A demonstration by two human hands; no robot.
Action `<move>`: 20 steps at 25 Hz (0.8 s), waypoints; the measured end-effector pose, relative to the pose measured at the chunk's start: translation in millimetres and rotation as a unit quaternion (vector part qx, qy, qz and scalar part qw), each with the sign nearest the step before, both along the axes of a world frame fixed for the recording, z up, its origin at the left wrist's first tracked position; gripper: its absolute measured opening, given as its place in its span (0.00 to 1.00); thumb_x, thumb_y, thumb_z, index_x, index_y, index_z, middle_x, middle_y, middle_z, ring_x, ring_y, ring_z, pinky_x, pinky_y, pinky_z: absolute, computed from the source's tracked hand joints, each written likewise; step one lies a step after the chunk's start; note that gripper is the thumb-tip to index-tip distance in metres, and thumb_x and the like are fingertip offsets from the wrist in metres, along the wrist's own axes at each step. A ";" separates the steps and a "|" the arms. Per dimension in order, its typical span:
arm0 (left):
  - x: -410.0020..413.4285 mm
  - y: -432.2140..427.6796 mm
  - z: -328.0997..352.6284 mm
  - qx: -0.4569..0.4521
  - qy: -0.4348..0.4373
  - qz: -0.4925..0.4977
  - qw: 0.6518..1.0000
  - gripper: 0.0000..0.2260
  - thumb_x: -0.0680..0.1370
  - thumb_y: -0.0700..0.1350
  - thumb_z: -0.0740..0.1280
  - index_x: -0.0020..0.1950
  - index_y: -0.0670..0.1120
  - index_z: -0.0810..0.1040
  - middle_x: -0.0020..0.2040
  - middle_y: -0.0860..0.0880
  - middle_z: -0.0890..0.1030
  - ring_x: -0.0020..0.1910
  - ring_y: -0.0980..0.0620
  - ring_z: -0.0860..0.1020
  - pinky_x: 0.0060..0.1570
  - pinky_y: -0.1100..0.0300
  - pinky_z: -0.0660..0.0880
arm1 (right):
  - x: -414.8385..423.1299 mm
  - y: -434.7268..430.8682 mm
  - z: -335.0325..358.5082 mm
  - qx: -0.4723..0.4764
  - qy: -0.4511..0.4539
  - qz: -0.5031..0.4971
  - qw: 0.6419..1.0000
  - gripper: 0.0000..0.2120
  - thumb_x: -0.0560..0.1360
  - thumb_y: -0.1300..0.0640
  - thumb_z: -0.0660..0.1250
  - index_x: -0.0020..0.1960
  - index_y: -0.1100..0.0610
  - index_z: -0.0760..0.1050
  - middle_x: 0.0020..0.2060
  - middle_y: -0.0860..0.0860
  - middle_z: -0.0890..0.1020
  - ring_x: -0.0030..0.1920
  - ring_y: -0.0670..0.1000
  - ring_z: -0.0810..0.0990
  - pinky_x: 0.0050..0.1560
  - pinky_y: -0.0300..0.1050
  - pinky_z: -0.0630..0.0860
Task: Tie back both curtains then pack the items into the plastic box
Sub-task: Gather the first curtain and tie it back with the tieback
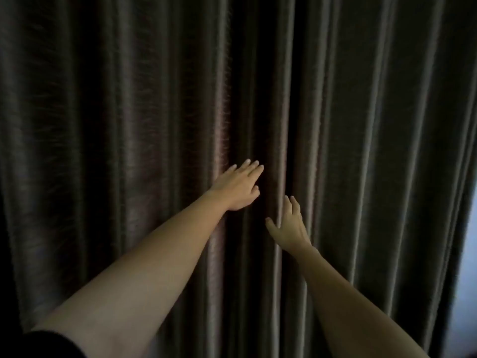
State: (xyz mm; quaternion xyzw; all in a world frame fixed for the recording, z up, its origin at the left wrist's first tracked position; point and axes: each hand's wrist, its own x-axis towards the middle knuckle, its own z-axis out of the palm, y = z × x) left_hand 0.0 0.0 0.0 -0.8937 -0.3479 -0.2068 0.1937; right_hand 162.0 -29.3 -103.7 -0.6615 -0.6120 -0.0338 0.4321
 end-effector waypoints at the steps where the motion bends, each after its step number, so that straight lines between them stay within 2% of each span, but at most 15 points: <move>1: 15.8 11.0 7.2 0.042 0.009 0.009 0.999 0.25 0.82 0.49 0.50 0.78 0.47 0.47 0.79 0.48 0.48 0.77 0.50 0.45 0.74 0.51 0.46 | 9.0 14.4 4.7 0.019 0.008 0.012 1.000 0.38 0.76 0.48 0.63 0.77 0.58 0.46 0.77 0.55 0.45 0.76 0.54 0.50 0.71 0.45 0.55; 4: 53.5 40.3 35.2 0.148 0.046 0.031 0.987 0.24 0.82 0.51 0.48 0.77 0.52 0.49 0.79 0.48 0.45 0.77 0.47 0.42 0.74 0.46 0.41 | 25.3 52.6 26.5 0.049 0.100 0.103 0.988 0.33 0.79 0.45 0.57 0.77 0.55 0.46 0.77 0.52 0.45 0.76 0.50 0.50 0.73 0.45 0.52; 5: 65.0 51.6 45.1 0.180 0.062 0.048 0.981 0.23 0.82 0.52 0.47 0.77 0.53 0.51 0.78 0.47 0.43 0.77 0.46 0.40 0.73 0.44 0.40 | 29.9 70.1 31.6 0.060 0.140 0.150 0.977 0.30 0.80 0.45 0.54 0.77 0.53 0.46 0.77 0.51 0.48 0.76 0.49 0.51 0.75 0.48 0.51; 7: 79.3 69.7 61.8 0.238 0.082 0.105 0.962 0.22 0.81 0.54 0.46 0.74 0.51 0.61 0.78 0.48 0.43 0.76 0.46 0.39 0.72 0.42 0.36 | 34.2 98.5 41.7 0.062 0.184 0.222 0.956 0.26 0.81 0.46 0.50 0.77 0.50 0.49 0.76 0.51 0.57 0.74 0.50 0.59 0.75 0.53 0.56; 9: 81.2 86.2 76.3 0.286 0.086 0.188 0.936 0.23 0.81 0.55 0.49 0.69 0.46 0.71 0.78 0.47 0.45 0.77 0.46 0.39 0.71 0.42 0.36 | 30.2 122.7 54.2 0.054 0.148 0.262 0.952 0.24 0.81 0.44 0.49 0.75 0.49 0.56 0.70 0.51 0.68 0.67 0.51 0.68 0.71 0.52 0.62; 11: 69.3 98.0 86.7 0.325 0.086 0.259 0.906 0.18 0.80 0.50 0.55 0.65 0.44 0.75 0.78 0.46 0.46 0.77 0.45 0.40 0.71 0.42 0.35 | 14.7 143.7 64.6 0.089 0.045 0.270 0.958 0.27 0.78 0.40 0.47 0.70 0.52 0.68 0.64 0.52 0.72 0.63 0.53 0.70 0.69 0.54 0.63; 13: 46.1 105.9 92.1 0.356 0.058 0.313 0.879 0.15 0.78 0.44 0.58 0.63 0.44 0.75 0.78 0.45 0.43 0.76 0.44 0.40 0.69 0.43 0.34 | -10.5 162.3 70.7 0.127 -0.001 0.302 0.945 0.28 0.75 0.39 0.51 0.66 0.53 0.72 0.67 0.53 0.66 0.67 0.52 0.65 0.71 0.52 0.61; 16: -10.0 118.1 95.7 0.401 -0.010 0.369 0.838 0.24 0.78 0.42 0.57 0.74 0.43 0.60 0.78 0.45 0.43 0.77 0.46 0.42 0.67 0.44 0.35 | -66.5 186.2 74.1 0.121 -0.006 0.388 0.914 0.28 0.74 0.38 0.56 0.70 0.49 0.67 0.76 0.48 0.48 0.74 0.49 0.55 0.74 0.46 0.56; 19: -69.1 122.8 100.4 0.438 -0.062 0.392 0.807 0.28 0.77 0.42 0.56 0.77 0.45 0.53 0.78 0.42 0.48 0.77 0.42 0.48 0.71 0.43 0.47 | -128.5 199.8 81.2 0.152 0.001 0.427 0.891 0.32 0.71 0.32 0.56 0.72 0.43 0.61 0.77 0.46 0.45 0.76 0.48 0.51 0.74 0.50 0.57; 20: -87.1 123.2 103.6 0.427 -0.070 0.401 0.807 0.28 0.78 0.43 0.56 0.77 0.44 0.51 0.78 0.41 0.47 0.76 0.41 0.47 0.72 0.44 0.49 | -149.0 202.3 85.3 0.156 0.007 0.443 0.883 0.32 0.71 0.32 0.56 0.72 0.42 0.59 0.77 0.46 0.46 0.76 0.49 0.51 0.74 0.52 0.58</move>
